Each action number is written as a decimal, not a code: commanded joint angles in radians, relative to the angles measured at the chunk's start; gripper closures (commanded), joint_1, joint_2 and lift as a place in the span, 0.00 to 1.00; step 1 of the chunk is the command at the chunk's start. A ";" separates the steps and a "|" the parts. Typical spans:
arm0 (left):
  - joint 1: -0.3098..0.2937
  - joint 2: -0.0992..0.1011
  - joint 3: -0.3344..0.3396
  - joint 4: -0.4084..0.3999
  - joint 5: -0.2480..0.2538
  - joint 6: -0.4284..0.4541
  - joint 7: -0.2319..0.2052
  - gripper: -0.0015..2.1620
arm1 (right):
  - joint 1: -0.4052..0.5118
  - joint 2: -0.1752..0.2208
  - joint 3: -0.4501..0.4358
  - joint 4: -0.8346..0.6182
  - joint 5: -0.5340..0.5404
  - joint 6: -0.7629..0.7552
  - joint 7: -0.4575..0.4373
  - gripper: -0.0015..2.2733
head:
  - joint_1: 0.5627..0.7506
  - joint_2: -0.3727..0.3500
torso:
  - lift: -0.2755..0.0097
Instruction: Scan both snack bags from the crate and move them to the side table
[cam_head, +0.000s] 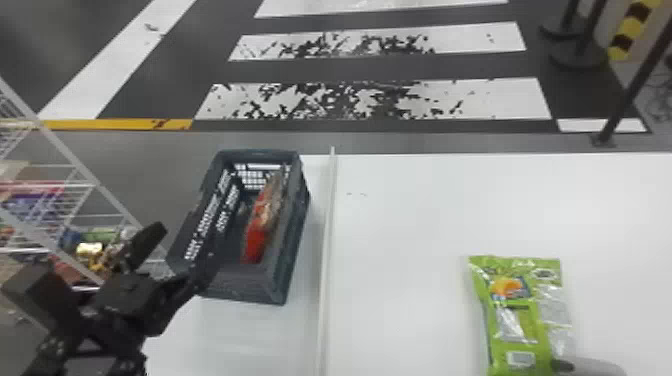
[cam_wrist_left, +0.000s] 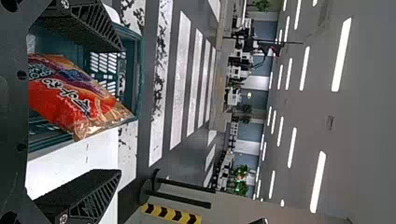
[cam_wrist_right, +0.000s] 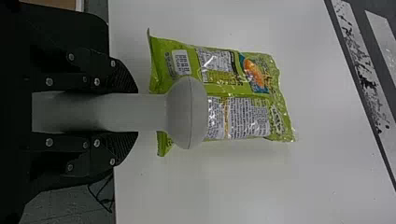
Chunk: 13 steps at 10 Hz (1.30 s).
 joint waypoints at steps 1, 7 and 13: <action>0.000 0.000 0.000 0.000 0.000 -0.003 0.001 0.03 | 0.001 0.000 -0.004 -0.003 -0.001 -0.002 0.000 0.99 | 0.70 0.75 | 0.86; -0.004 0.009 0.000 -0.031 -0.002 0.019 -0.001 0.03 | -0.128 -0.028 -0.117 0.059 0.009 -0.085 -0.014 0.99 | 0.70 0.59 | 0.86; -0.024 0.031 -0.005 -0.055 -0.003 0.077 -0.001 0.03 | -0.350 -0.092 -0.101 0.338 0.082 -0.266 0.034 0.99 | 0.70 0.37 | 0.86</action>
